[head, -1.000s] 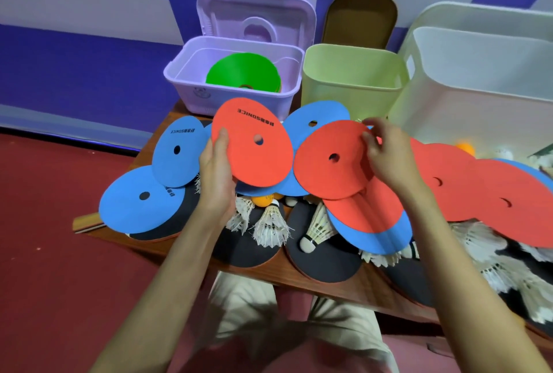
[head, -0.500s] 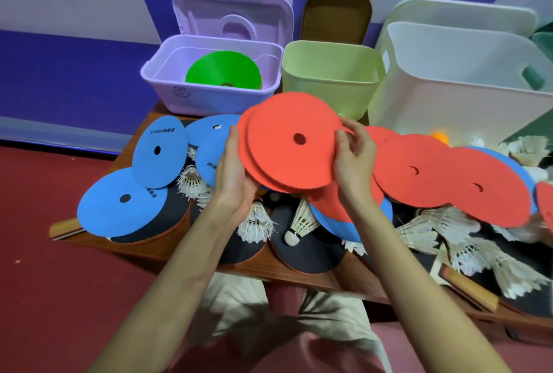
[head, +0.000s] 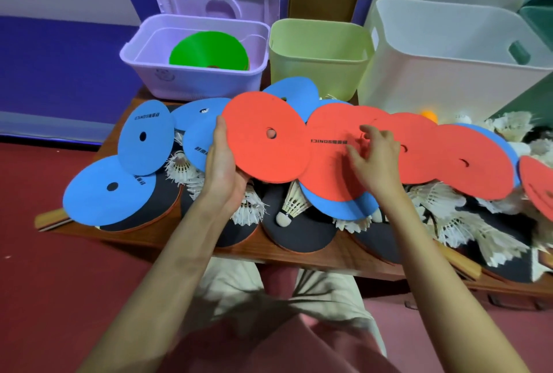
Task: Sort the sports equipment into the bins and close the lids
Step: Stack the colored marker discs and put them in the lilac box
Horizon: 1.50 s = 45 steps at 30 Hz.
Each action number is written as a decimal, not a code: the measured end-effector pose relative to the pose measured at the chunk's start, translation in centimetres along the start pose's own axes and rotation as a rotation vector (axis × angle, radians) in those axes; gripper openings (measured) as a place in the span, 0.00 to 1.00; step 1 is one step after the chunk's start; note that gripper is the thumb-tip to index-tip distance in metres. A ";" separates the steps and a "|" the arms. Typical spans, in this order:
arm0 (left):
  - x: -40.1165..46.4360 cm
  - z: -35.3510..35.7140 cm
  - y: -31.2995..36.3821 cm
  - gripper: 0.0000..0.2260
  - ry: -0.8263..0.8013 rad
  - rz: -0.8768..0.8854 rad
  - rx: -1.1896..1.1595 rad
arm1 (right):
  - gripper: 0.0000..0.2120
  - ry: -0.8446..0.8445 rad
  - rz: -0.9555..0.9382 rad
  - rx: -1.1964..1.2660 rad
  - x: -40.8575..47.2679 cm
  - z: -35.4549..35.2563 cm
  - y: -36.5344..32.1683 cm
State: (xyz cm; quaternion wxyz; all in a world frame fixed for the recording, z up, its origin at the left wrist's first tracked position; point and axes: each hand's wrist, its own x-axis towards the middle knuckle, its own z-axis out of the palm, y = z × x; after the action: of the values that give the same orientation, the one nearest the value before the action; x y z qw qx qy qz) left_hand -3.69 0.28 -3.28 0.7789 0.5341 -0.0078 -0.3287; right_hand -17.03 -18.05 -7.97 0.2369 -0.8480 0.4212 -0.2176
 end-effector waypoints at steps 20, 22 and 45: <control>-0.4 0.4 1.2 0.16 0.048 0.157 0.070 | 0.16 -0.197 -0.179 -0.081 3.9 -0.8 0.6; -0.2 0.2 1.3 0.16 0.071 0.188 0.069 | 0.10 -0.198 -0.251 0.087 4.0 -1.3 0.4; 0.3 1.9 0.0 0.22 0.018 0.037 -0.037 | 0.10 -0.061 0.065 0.769 2.2 1.3 -8.0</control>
State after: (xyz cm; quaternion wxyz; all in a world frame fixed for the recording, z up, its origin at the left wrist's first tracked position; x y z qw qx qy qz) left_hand -4.16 -1.45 -2.51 0.7946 0.5222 -0.0046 -0.3095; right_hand -10.24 -15.33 -3.95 0.5569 -0.6896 0.3280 -0.3267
